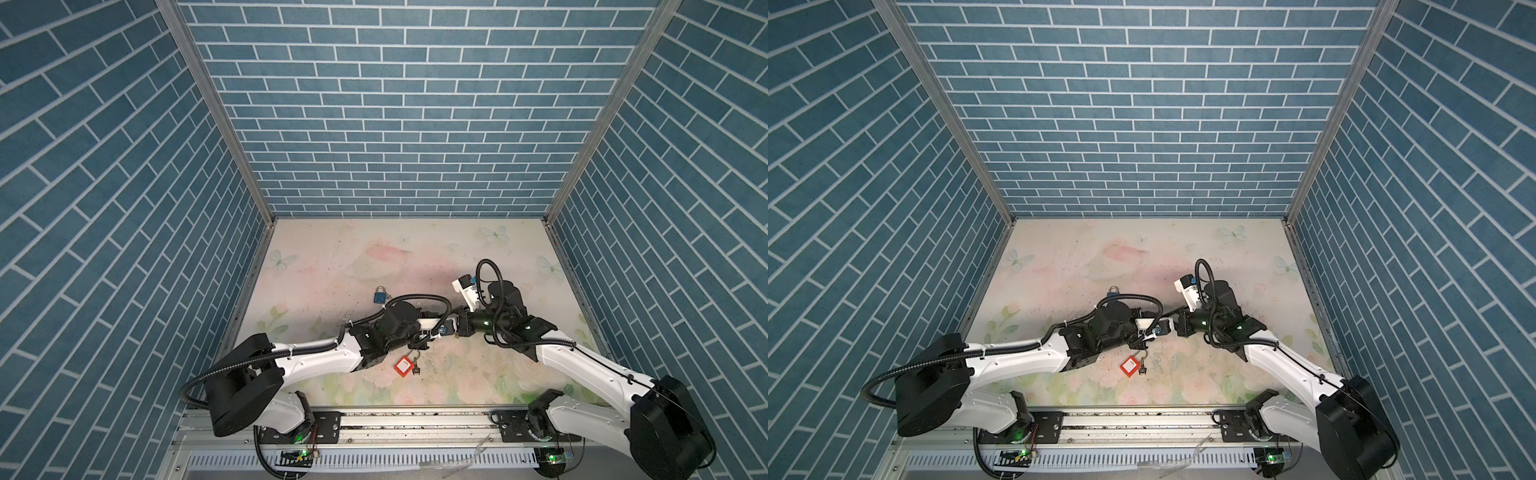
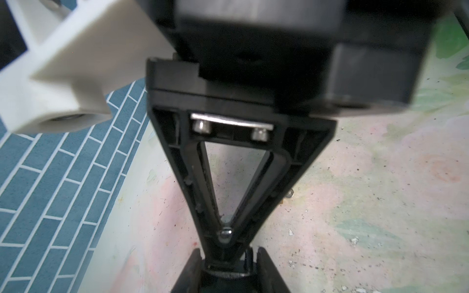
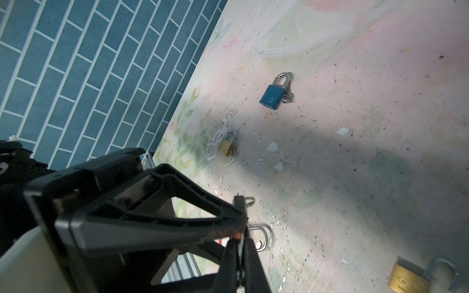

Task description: Lock with the key

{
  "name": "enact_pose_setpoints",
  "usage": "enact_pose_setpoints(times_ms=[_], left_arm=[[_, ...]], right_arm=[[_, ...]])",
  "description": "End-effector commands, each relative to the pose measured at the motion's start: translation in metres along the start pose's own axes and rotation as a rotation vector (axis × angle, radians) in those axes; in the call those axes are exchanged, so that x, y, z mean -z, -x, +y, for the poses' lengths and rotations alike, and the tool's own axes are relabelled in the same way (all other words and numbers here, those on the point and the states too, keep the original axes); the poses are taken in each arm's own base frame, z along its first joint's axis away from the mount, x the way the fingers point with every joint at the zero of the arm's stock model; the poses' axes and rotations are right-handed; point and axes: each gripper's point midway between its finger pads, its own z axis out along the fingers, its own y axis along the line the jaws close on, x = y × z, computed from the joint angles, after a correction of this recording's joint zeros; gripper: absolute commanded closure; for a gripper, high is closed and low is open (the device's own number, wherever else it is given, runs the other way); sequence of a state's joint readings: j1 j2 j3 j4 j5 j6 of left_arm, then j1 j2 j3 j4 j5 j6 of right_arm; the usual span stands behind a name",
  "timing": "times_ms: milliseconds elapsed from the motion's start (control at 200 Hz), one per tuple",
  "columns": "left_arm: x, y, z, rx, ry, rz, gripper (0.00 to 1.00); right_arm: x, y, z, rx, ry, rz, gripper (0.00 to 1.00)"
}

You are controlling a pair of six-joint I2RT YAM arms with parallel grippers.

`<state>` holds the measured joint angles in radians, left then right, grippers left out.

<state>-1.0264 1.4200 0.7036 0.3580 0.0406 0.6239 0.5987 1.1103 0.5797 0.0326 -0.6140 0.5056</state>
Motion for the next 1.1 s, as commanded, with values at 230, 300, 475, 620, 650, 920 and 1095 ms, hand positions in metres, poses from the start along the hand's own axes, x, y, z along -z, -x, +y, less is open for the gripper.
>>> enact_pose_setpoints(times_ms=[230, 300, 475, 620, 650, 920, 1095], left_arm=[[0.008, 0.033, 0.035, 0.181, 0.197, -0.128, 1.00], [0.007, 0.027, 0.034, 0.223, 0.201, -0.113, 1.00], [0.002, 0.022, 0.042, 0.308, 0.243, -0.093, 1.00], [0.003, 0.027, 0.071, 0.527, 0.352, -0.116, 1.00], [0.004, 0.029, 0.076, 0.582, 0.367, -0.130, 1.00], [0.011, 0.015, 0.114, 1.261, 0.460, -0.237, 1.00], [0.007, -0.020, 0.114, 1.681, 0.420, -0.240, 1.00]], right_arm=[[0.052, 0.044, 0.006, 0.091, -0.192, -0.178, 0.70], [0.069, 0.058, 0.014, 0.121, -0.198, -0.257, 0.61], [0.099, 0.075, 0.035, 0.194, -0.182, -0.399, 0.43], [0.102, 0.067, 0.032, 0.236, -0.165, -0.459, 0.42], [0.101, 0.064, 0.031, 0.245, -0.156, -0.469, 0.42], [0.083, 0.039, 0.010, 0.237, -0.090, -0.533, 0.44], [0.061, 0.035, -0.004, 0.198, -0.103, -0.464, 0.47]])
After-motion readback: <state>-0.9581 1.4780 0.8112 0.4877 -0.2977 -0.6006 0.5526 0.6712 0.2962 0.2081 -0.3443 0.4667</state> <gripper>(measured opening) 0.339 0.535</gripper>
